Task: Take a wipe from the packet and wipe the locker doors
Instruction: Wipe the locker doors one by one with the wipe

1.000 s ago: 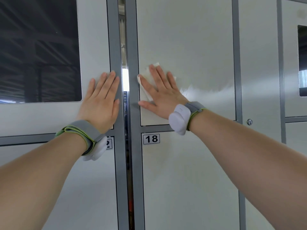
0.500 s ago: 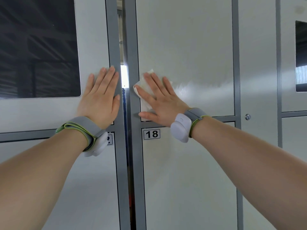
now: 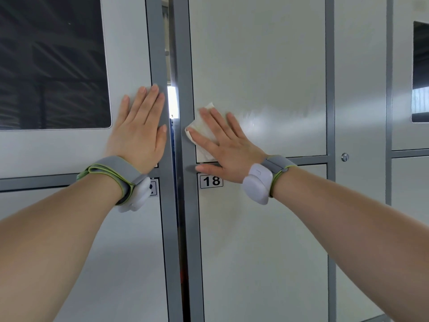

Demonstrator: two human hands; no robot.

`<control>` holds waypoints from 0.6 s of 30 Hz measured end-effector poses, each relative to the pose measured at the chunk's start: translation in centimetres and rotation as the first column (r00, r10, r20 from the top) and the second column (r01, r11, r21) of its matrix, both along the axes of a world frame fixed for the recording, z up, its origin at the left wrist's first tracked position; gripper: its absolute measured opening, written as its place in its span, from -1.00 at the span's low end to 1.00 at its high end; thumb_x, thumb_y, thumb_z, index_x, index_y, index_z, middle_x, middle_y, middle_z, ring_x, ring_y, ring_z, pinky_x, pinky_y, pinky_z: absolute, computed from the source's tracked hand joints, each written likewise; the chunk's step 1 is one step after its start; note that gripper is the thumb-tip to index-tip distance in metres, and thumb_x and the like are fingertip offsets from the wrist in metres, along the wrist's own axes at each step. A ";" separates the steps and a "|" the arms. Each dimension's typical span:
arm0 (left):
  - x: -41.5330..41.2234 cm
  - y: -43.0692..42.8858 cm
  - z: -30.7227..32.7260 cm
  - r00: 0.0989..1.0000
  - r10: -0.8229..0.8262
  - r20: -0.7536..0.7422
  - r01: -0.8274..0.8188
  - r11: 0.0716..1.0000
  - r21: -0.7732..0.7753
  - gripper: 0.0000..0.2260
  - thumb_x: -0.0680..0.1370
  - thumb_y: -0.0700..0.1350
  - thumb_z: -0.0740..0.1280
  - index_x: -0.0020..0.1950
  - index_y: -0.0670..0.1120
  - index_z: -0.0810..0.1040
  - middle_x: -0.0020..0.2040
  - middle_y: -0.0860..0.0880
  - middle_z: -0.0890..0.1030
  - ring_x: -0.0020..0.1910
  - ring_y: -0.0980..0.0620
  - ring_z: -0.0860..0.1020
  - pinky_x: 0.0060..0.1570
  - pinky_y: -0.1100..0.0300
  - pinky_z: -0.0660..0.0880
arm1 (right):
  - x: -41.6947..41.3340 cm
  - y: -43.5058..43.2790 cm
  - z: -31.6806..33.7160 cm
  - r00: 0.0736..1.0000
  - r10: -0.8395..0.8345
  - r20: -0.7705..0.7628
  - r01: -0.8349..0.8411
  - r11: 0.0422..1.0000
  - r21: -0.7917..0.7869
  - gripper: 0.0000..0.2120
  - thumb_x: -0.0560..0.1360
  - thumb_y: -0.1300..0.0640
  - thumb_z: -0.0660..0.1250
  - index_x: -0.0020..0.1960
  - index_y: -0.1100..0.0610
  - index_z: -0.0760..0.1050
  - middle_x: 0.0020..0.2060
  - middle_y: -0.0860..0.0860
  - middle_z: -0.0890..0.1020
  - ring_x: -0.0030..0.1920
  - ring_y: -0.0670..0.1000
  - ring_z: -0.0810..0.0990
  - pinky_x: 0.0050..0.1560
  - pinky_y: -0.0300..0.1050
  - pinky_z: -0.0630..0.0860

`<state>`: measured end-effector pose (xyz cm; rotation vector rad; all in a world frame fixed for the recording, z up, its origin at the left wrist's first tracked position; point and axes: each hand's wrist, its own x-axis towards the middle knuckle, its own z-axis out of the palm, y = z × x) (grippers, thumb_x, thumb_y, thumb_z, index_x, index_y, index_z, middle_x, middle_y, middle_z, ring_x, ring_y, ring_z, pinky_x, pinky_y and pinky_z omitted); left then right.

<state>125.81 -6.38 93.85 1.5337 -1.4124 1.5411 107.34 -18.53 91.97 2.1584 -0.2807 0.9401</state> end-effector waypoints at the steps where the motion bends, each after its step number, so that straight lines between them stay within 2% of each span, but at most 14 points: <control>1: 0.0 0.0 0.0 1.000 0.002 -0.001 -0.002 1.000 0.000 -0.44 0.56 -0.01 -0.07 0.50 -0.26 0.15 0.52 -0.18 0.15 0.51 -0.15 0.08 0.42 0.20 -0.32 | -0.2 0.0 0.7 1.000 -0.024 -0.002 0.024 1.000 0.018 -0.26 0.46 -0.34 -0.17 0.54 0.00 -0.04 0.52 0.20 -0.12 0.52 0.19 -0.20 0.47 0.16 -0.26; 3: 0.1 -0.1 0.0 1.000 0.006 0.001 -0.006 1.000 -0.004 -0.45 0.56 -0.02 -0.06 0.50 -0.26 0.15 0.52 -0.18 0.16 0.51 -0.15 0.08 0.42 0.20 -0.31 | -0.2 0.2 2.4 0.997 -0.066 0.048 0.062 0.995 0.075 -0.25 0.44 -0.36 -0.24 0.55 -0.03 -0.13 0.52 0.16 -0.19 0.51 0.15 -0.26 0.47 0.11 -0.30; 7: 0.1 -0.1 -0.1 1.000 -0.001 0.007 0.001 1.000 -0.012 -0.45 0.56 -0.02 -0.06 0.50 -0.26 0.15 0.52 -0.17 0.15 0.51 -0.14 0.08 0.42 0.21 -0.32 | 0.8 0.5 3.0 0.986 -0.105 0.128 0.082 0.982 0.169 -0.27 0.50 -0.35 -0.12 0.54 -0.02 -0.19 0.51 0.17 -0.25 0.50 0.17 -0.32 0.46 0.15 -0.33; 9: 0.1 -0.1 -0.1 1.000 0.003 0.004 -0.003 1.000 -0.010 -0.44 0.56 -0.01 -0.07 0.51 -0.25 0.13 0.53 -0.17 0.13 0.51 -0.13 0.05 0.42 0.20 -0.33 | 1.2 0.3 1.6 0.989 -0.067 0.134 0.049 0.989 0.137 -0.21 0.44 -0.40 -0.18 0.54 0.00 -0.17 0.51 0.20 -0.22 0.50 0.20 -0.29 0.44 0.18 -0.33; 11: 0.0 -0.1 -0.1 1.000 0.009 0.007 -0.009 1.000 -0.011 -0.44 0.56 -0.01 -0.07 0.51 -0.25 0.13 0.53 -0.16 0.13 0.52 -0.13 0.05 0.43 0.16 -0.31 | 1.3 0.1 -0.1 0.990 0.001 0.144 -0.012 0.997 0.078 -0.19 0.44 -0.41 -0.18 0.54 0.05 -0.05 0.51 0.25 -0.10 0.51 0.25 -0.18 0.45 0.25 -0.24; 15: -0.1 -0.1 -0.2 1.000 0.018 0.003 -0.018 1.000 0.003 -0.44 0.57 0.01 -0.08 0.51 -0.25 0.12 0.54 -0.16 0.11 0.52 -0.14 0.04 0.45 0.06 -0.23 | 1.0 -0.6 -2.5 0.990 0.063 0.129 -0.057 0.997 -0.051 -0.26 0.50 -0.35 -0.06 0.50 0.09 0.17 0.47 0.31 0.12 0.49 0.30 0.05 0.43 0.32 -0.01; 18: 0.0 -0.1 -0.2 1.000 0.019 -0.002 -0.019 1.000 0.011 -0.44 0.57 0.01 -0.07 0.51 -0.26 0.12 0.53 -0.17 0.11 0.52 -0.15 0.03 0.45 0.01 -0.19 | 0.3 -1.3 -2.9 0.995 0.068 0.079 -0.057 0.989 -0.135 -0.32 0.51 -0.32 -0.03 0.49 0.07 0.19 0.46 0.30 0.18 0.47 0.29 0.12 0.43 0.30 0.06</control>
